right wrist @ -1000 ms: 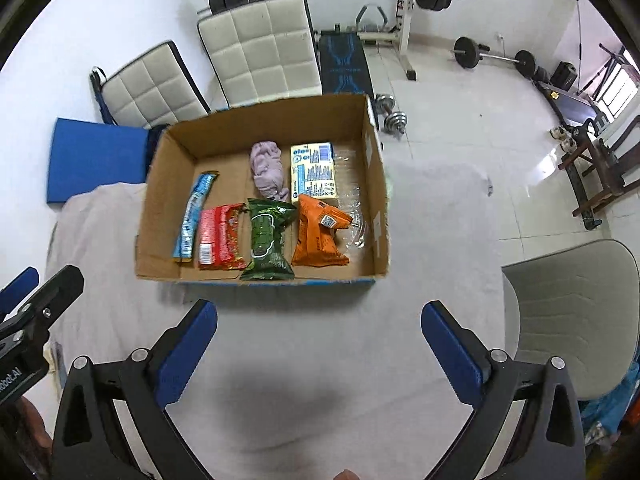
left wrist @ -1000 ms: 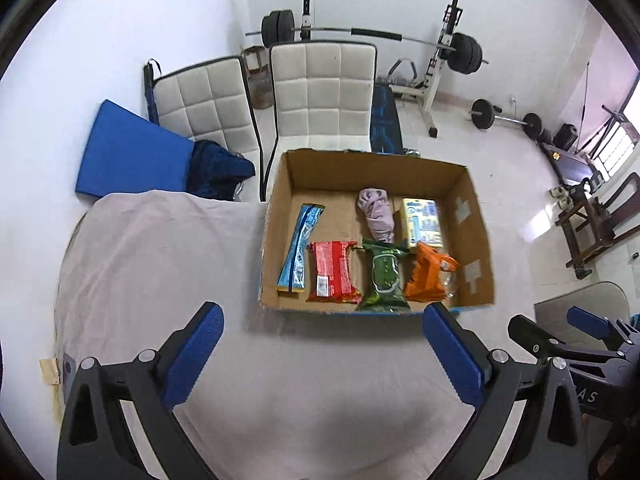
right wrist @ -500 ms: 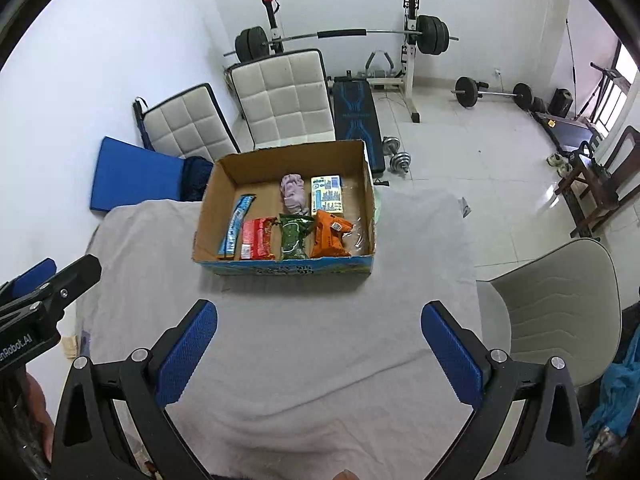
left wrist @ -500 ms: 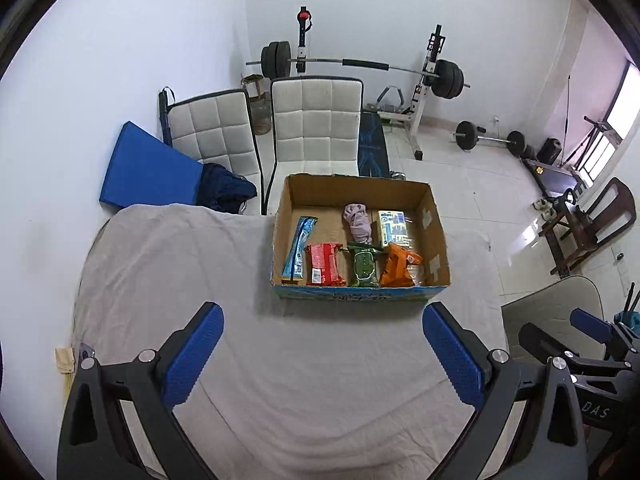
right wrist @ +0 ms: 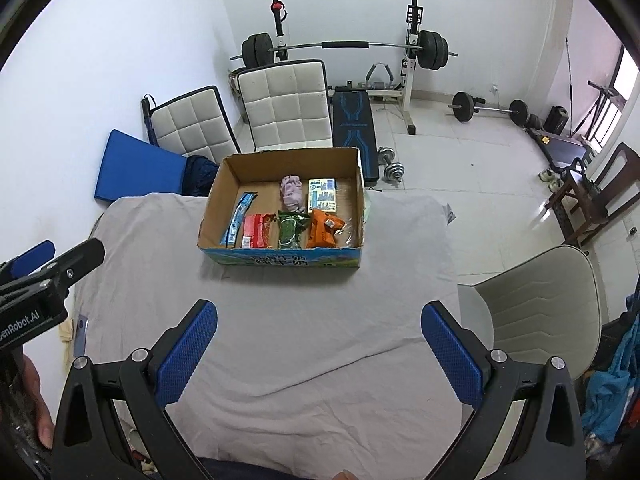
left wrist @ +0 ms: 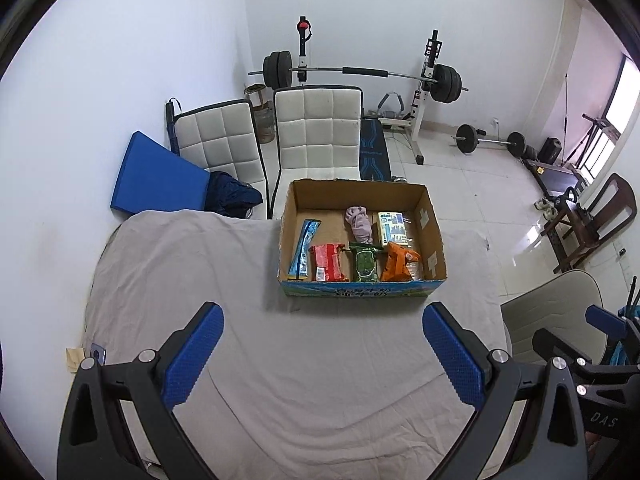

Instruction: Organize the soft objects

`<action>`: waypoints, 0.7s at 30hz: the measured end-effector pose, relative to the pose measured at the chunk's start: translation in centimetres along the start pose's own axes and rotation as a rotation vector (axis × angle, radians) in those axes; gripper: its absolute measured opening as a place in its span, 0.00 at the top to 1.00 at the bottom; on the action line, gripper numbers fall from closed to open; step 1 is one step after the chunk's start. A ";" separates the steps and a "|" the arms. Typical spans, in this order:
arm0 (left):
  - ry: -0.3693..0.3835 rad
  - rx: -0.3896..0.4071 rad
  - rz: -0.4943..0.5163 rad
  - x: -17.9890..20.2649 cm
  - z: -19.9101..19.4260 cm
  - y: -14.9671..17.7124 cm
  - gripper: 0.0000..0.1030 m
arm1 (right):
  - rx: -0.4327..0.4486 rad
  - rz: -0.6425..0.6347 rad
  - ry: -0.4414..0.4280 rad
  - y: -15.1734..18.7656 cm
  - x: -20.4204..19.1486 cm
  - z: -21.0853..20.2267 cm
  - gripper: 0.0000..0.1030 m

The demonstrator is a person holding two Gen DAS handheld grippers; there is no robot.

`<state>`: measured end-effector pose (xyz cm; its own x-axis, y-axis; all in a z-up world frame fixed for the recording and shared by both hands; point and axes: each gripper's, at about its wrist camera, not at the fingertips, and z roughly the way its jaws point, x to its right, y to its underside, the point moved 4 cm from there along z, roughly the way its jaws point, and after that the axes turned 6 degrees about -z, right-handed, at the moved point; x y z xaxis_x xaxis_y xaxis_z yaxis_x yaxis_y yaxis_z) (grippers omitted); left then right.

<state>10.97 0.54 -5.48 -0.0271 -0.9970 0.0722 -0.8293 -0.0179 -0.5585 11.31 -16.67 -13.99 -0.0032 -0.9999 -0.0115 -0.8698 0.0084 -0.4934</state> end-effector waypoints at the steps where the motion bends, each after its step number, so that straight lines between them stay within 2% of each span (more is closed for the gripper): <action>1: 0.001 0.000 0.000 0.1 0.0 -0.1 0.01 | 0.003 -0.001 0.003 -0.1 0.0 0.0 0.00; 11: -0.022 0.044 -0.002 0.5 -0.2 -1.3 0.01 | 0.059 0.026 0.022 -2.6 0.6 -0.2 0.00; 21: -0.010 0.062 -0.002 0.6 -0.6 -1.9 0.01 | 0.105 0.029 0.034 -4.0 0.8 -1.1 0.00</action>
<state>12.25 0.06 -3.90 -0.0193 -0.9977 0.0654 -0.7934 -0.0245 -0.6082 14.22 -17.50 -11.11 -0.0461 -0.9989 0.0017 -0.8127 0.0365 -0.5816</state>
